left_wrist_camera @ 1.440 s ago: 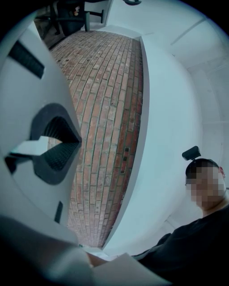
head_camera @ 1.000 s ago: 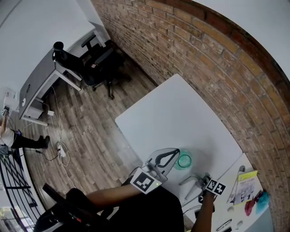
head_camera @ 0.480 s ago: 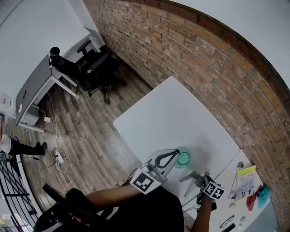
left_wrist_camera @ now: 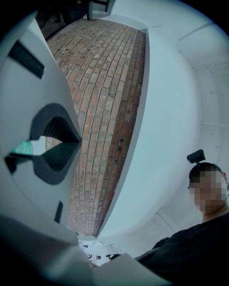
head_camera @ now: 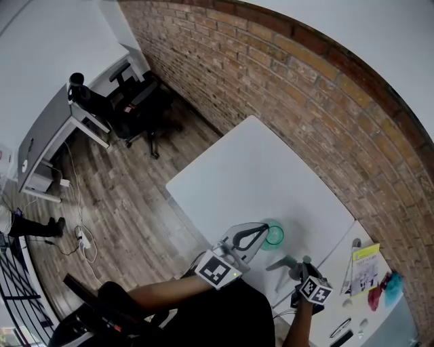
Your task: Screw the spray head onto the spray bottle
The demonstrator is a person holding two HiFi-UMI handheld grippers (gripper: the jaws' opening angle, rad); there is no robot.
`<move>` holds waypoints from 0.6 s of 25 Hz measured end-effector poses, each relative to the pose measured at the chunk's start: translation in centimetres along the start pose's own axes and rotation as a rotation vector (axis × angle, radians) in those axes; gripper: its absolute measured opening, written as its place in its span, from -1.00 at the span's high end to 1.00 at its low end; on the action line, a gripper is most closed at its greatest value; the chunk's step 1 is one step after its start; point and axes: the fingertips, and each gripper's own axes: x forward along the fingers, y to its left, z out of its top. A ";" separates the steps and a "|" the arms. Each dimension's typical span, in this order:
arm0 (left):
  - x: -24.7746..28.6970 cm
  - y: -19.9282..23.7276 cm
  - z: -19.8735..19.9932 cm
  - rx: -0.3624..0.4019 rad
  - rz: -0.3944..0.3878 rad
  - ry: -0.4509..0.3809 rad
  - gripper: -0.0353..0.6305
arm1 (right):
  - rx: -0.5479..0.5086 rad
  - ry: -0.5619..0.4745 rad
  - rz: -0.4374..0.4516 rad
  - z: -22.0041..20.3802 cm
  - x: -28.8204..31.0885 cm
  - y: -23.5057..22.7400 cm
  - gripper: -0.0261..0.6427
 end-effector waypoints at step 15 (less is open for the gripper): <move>-0.6 -0.3 0.5 0.003 -0.021 -0.012 0.89 | -0.077 -0.173 0.029 2.7 -2.1 2.3 0.73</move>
